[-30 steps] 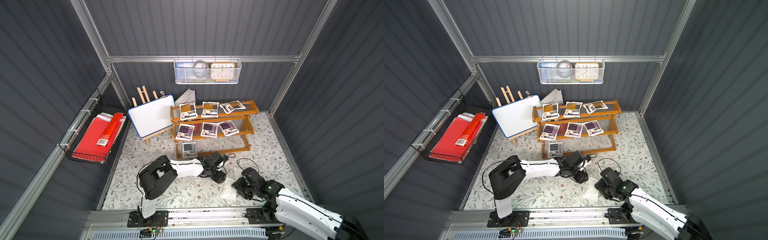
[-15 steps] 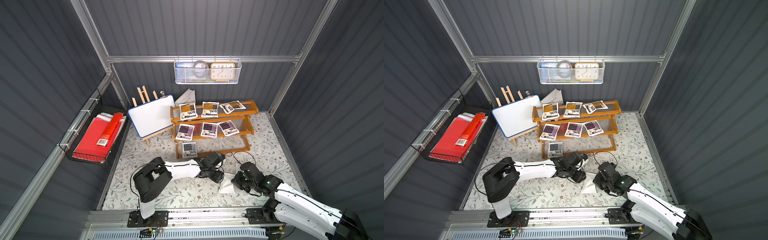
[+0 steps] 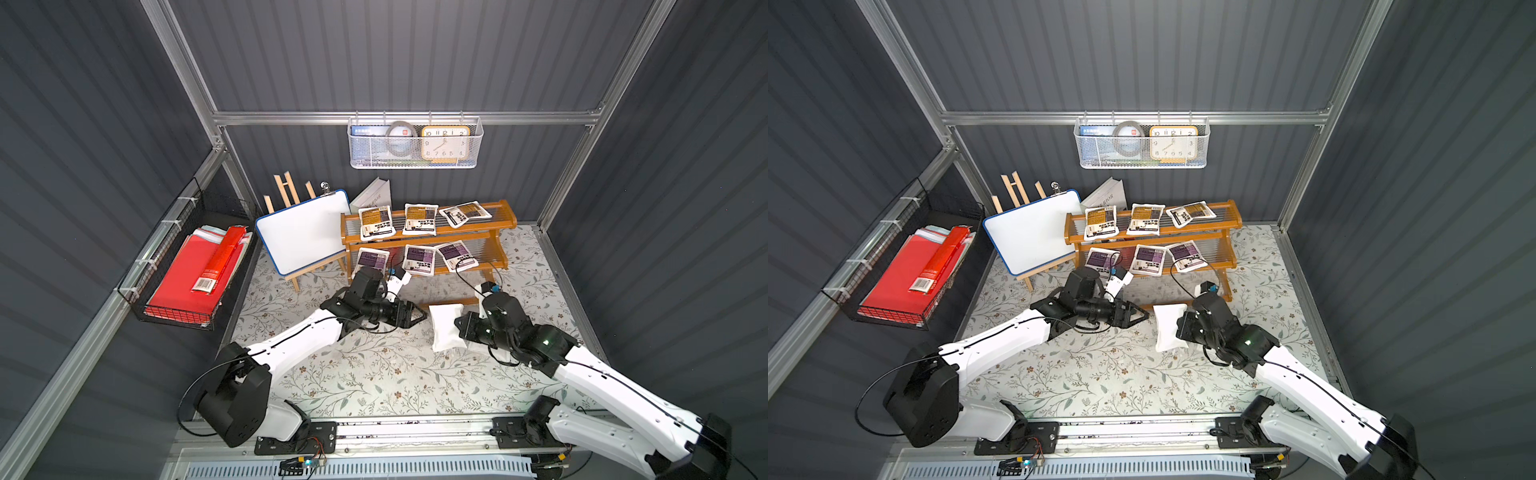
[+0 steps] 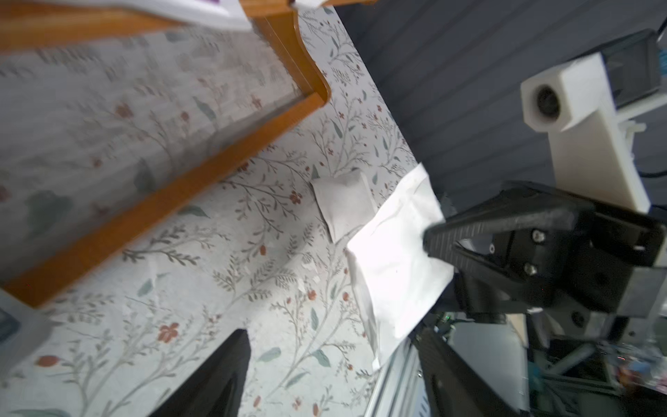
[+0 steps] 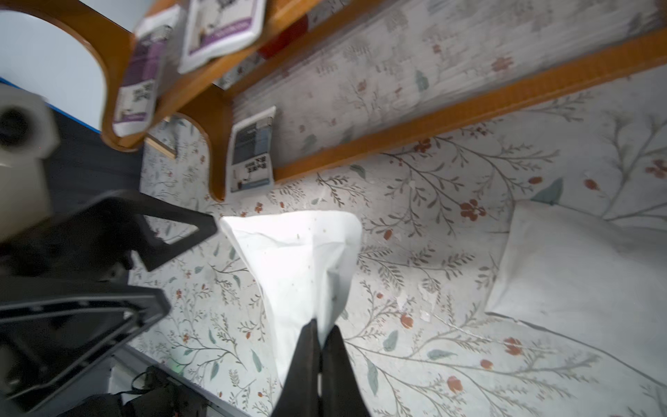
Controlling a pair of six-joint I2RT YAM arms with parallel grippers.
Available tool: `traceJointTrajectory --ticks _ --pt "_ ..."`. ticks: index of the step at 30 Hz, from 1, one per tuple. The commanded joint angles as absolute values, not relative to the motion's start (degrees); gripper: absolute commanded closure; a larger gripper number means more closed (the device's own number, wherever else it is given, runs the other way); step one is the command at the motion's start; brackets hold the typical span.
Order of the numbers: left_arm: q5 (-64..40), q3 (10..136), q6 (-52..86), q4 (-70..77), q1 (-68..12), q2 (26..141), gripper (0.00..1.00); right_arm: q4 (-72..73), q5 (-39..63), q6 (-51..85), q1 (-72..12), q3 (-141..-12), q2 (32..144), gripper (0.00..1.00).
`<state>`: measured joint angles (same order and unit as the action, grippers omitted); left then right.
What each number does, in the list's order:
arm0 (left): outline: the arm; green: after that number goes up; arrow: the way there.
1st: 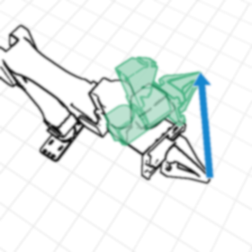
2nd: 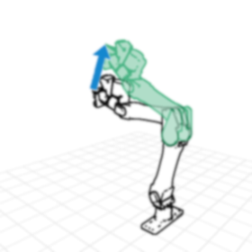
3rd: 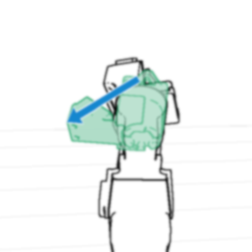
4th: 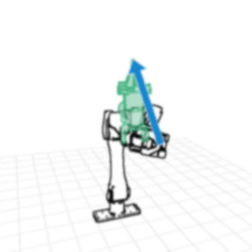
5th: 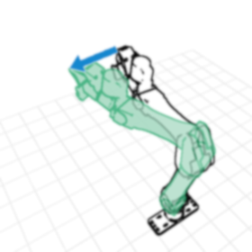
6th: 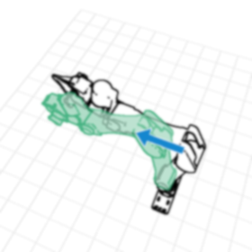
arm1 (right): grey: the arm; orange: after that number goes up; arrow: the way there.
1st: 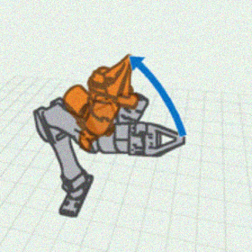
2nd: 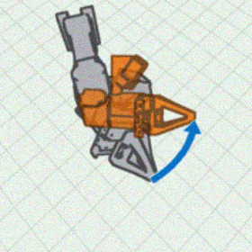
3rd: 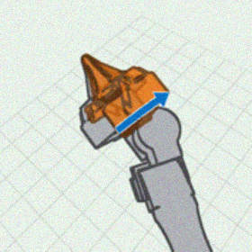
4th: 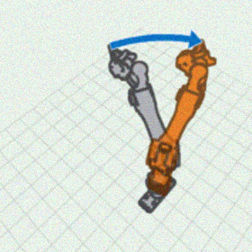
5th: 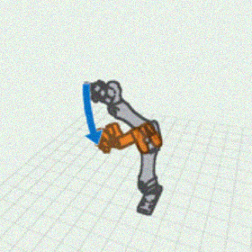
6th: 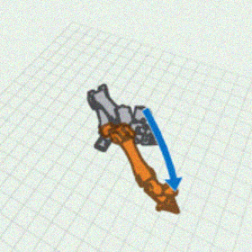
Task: Place the bagged coffee beans on the shelf by color
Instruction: Pick up the bagged coffee beans at the center of the board.
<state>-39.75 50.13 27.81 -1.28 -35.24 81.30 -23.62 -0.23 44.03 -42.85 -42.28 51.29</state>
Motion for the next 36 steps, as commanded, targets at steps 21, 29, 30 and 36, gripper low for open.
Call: traceJointTrajectory --ticks 21,29,30,36 --pt "-49.98 43.92 30.57 7.47 -32.87 77.36 0.26 -6.86 9.93 41.62 -47.36 -41.76 55.2 1.0" --pt "-50.48 42.0 30.56 9.21 -32.87 73.57 0.58 -5.85 7.03 42.07 -47.64 -42.56 57.18 1.0" --pt "-50.53 41.69 30.58 9.31 -32.85 72.88 0.63 -5.8 6.39 42.1 -47.59 -42.75 57.36 1.0" --pt "-49.37 40.85 30.6 8.98 -32.87 70.19 0.84 -3.18 5.31 42.88 -47.64 -43.48 59.43 1.0"
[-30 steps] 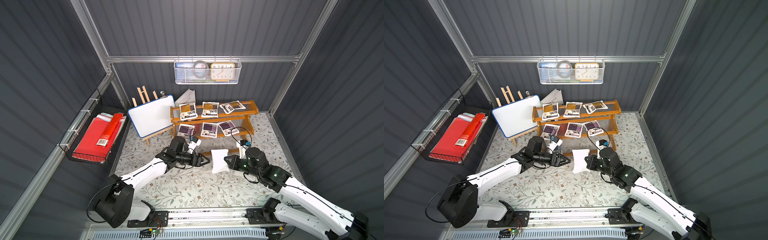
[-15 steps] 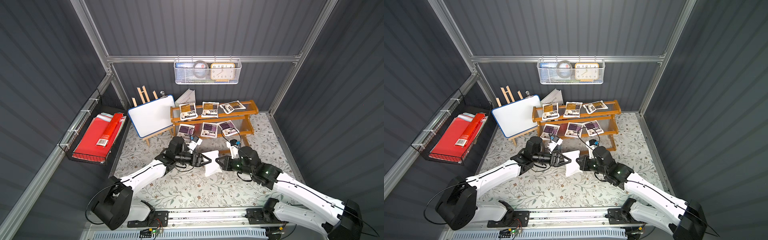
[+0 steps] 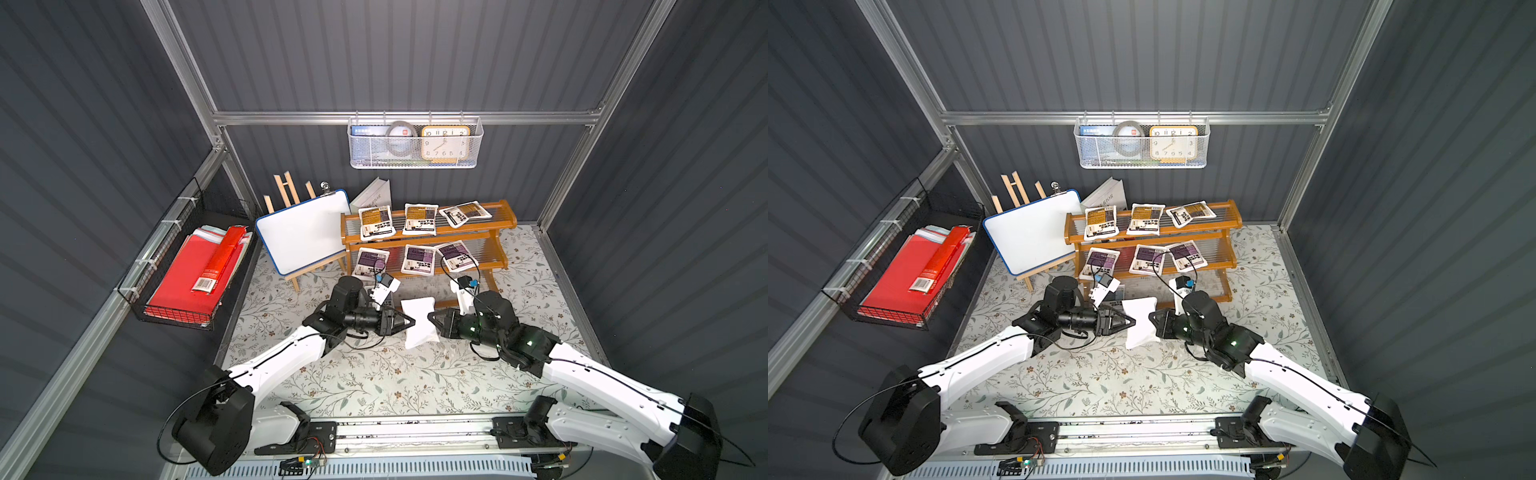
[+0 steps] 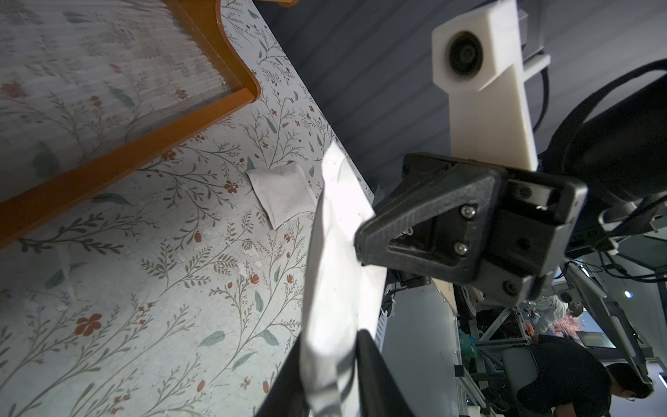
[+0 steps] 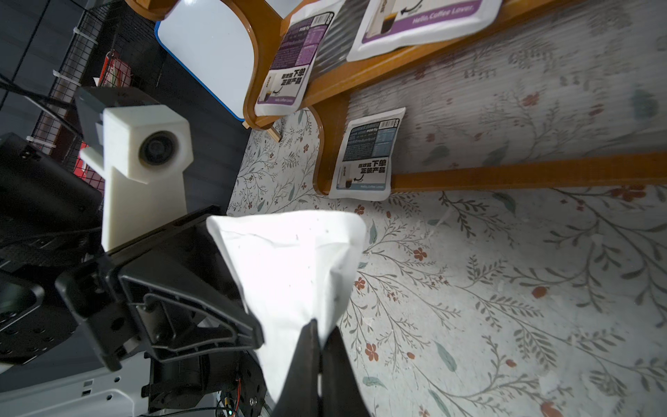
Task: Place the bagged coffee beans on the shelf by color
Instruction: Pick up the bagged coffee beans at the center of the board.
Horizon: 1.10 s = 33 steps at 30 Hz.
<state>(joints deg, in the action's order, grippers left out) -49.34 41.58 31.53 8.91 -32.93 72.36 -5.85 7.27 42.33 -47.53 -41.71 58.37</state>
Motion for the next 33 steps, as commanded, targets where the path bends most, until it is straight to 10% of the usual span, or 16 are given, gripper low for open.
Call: traceJointTrajectory --ticks 1,4,12,33 --pt "-48.86 41.11 30.16 8.06 -32.87 69.97 0.89 -2.86 5.62 42.89 -47.66 -43.73 59.86 1.0" --pt "-45.87 41.66 28.71 4.91 -32.8 68.76 0.94 -3.59 6.77 42.63 -47.64 -44.93 61.02 0.99" --pt "-27.0 44.63 22.24 -6.23 -35.7 64.3 1.0 -7.37 1.02 45.47 -47.61 -46.25 58.56 0.37" --pt "42.28 44.73 17.06 -10.15 -67.63 67.33 1.0 -18.83 5.77 50.84 -47.55 -56.9 68.5 0.47"
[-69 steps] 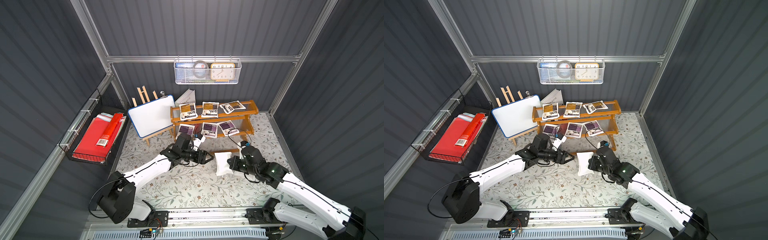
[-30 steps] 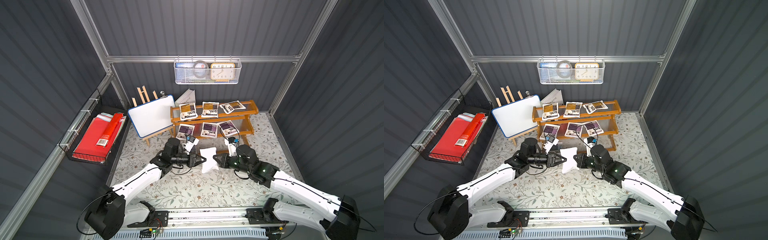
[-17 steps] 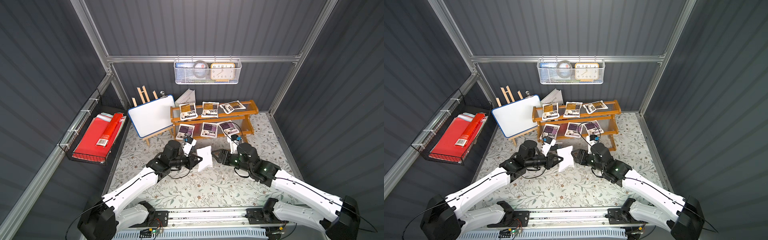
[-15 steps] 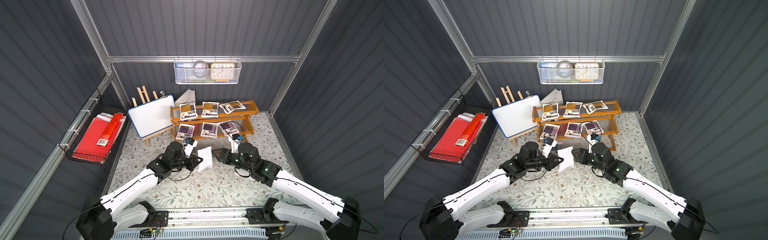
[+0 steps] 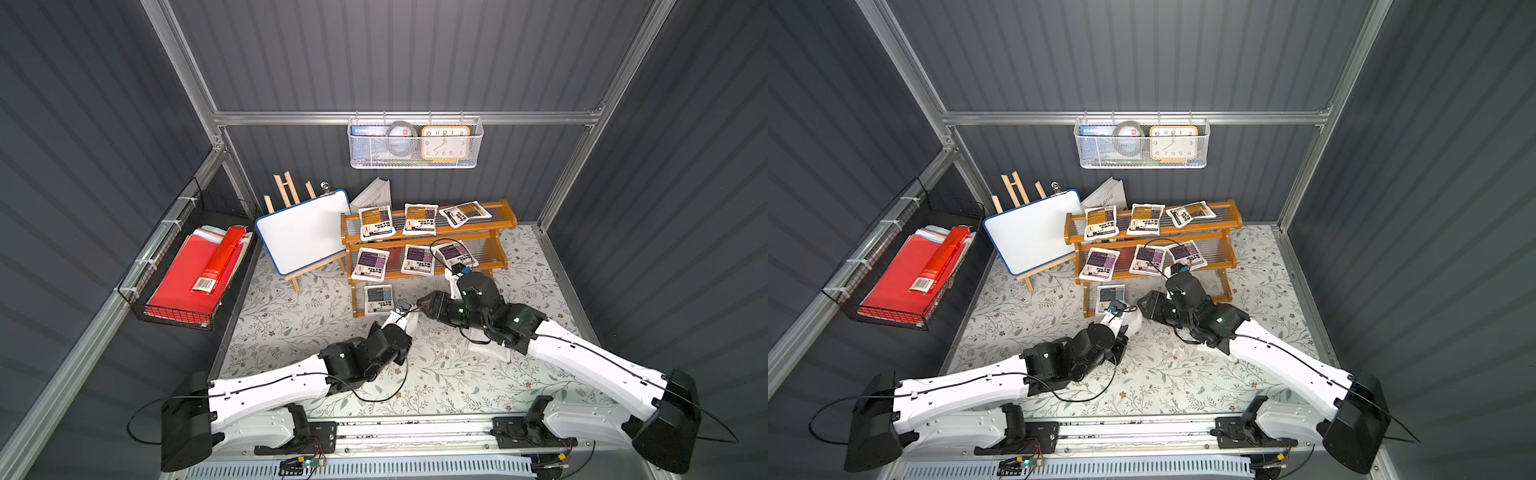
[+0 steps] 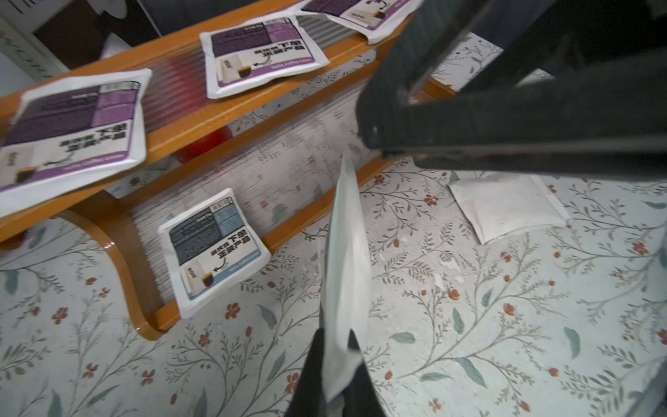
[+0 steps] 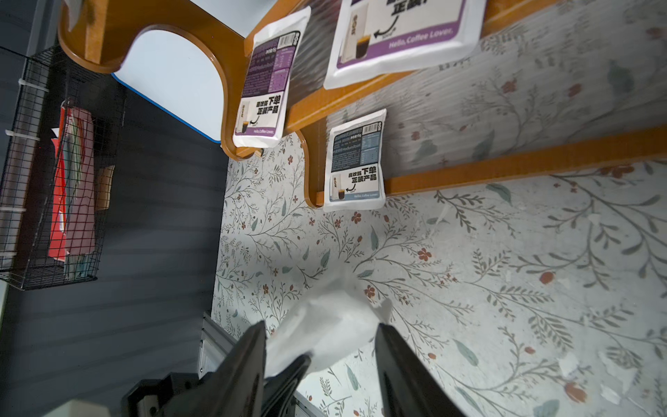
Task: Place the bagged coffee beans on the shelf by color
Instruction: Pick up the bagged coffee beans at the center of the board.
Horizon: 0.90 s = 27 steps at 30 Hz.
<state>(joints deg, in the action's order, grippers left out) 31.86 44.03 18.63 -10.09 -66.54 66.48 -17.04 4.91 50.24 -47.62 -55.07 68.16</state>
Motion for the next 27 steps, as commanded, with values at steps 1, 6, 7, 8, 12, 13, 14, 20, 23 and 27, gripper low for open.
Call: traceJointTrajectory --ticks 1,6,7,8,12,13,14,20,23,27 --pt "42.07 44.94 16.8 -10.06 -67.84 67.6 1.0 -18.82 6.12 50.76 -47.55 -57.16 68.81 0.48" --pt "41.89 45.11 17.41 -9.98 -69.48 69.55 1.0 -18.11 7.59 50.32 -47.57 -58.73 71.07 0.49" --pt "41.75 45.02 17.75 -9.85 -69.72 69.67 1.0 -18.0 7.96 50.28 -47.55 -59.1 71.41 0.49" --pt "41.8 44.87 18.35 -9.71 -69.94 69.78 1.0 -18.02 8.37 50.02 -47.55 -59.6 71.91 0.5" --pt "41.9 44.65 19.64 -9.27 -70.73 69.93 1.0 -18.17 9.91 49.44 -47.55 -60.95 74.16 0.51" --pt "42.0 44.69 19.78 -9.14 -70.91 69.96 1.0 -18.22 10.31 49.34 -47.55 -61.25 74.75 0.51" --pt "41.97 44.69 19.78 -8.92 -71.06 70.04 1.0 -18.33 10.67 49.16 -47.55 -61.58 75.51 0.51" --pt "42.1 45.16 19.82 -8.27 -72.54 71.7 1.0 -17.96 12.68 48.52 -47.55 -62.98 78.42 0.55" --pt "43.41 45.42 19.96 -8.68 -73.54 73.05 1.0 -19.41 13.96 47.8 -47.56 -63.82 79.19 0.64" --pt "45.88 45.48 21.59 -9.56 -73.98 74.51 1.0 -22.73 17.0 47.33 -47.55 -64.09 79.3 0.86"
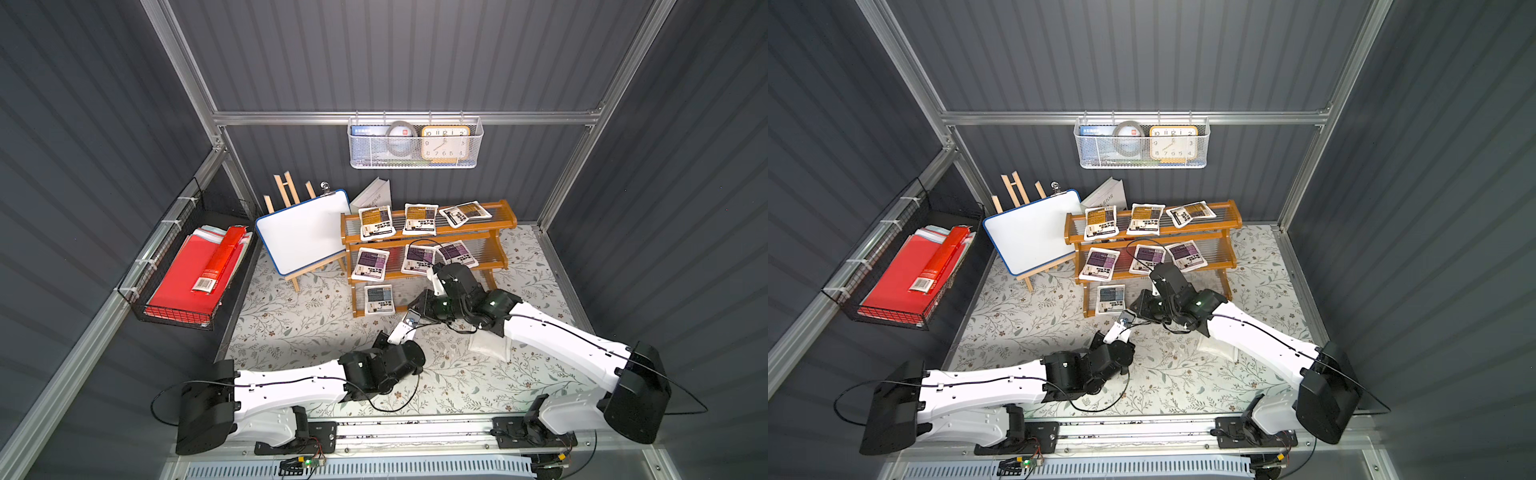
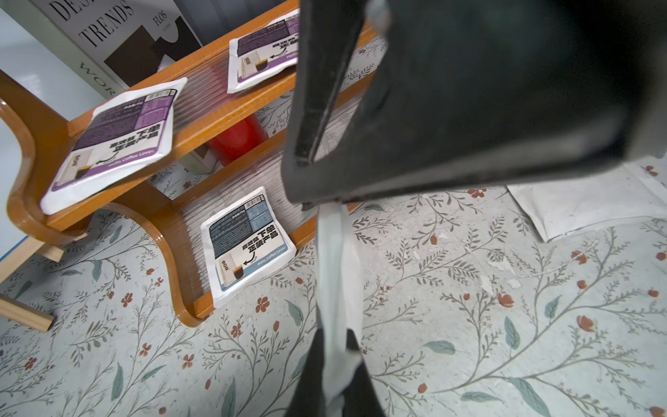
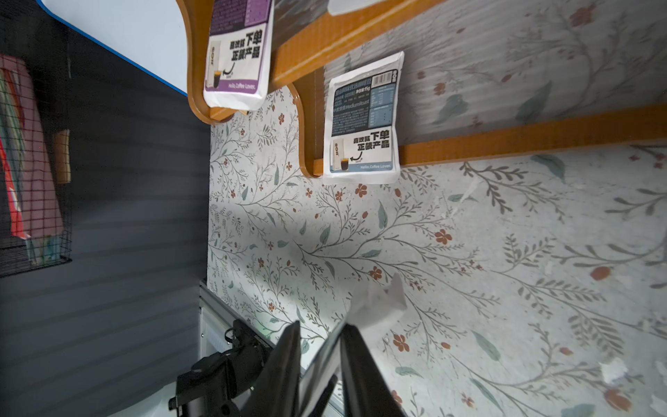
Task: Place the bagged coffee beans on the shelf by color
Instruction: Pick up the bagged coffee beans at the center of the board.
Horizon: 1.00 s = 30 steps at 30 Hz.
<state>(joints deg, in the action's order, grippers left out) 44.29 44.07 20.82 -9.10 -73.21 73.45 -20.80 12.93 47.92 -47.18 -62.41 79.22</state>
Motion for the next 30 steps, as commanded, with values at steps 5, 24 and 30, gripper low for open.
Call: traceJointTrajectory --ticks 5,24,30 --pt "50.25 45.31 24.52 -10.34 -73.95 73.98 1.0 -25.04 18.5 47.25 -47.64 -62.05 78.47 1.0" --pt "41.5 42.23 40.83 -7.9 -60.26 49.42 0.26 8.21 11.93 58.43 -38.88 -25.1 47.98 1.0" --pt "38.47 40.92 43.59 -5.5 -60.12 51.11 0.26 15.19 14.04 60.55 -35.71 -18.24 39.84 1.0"
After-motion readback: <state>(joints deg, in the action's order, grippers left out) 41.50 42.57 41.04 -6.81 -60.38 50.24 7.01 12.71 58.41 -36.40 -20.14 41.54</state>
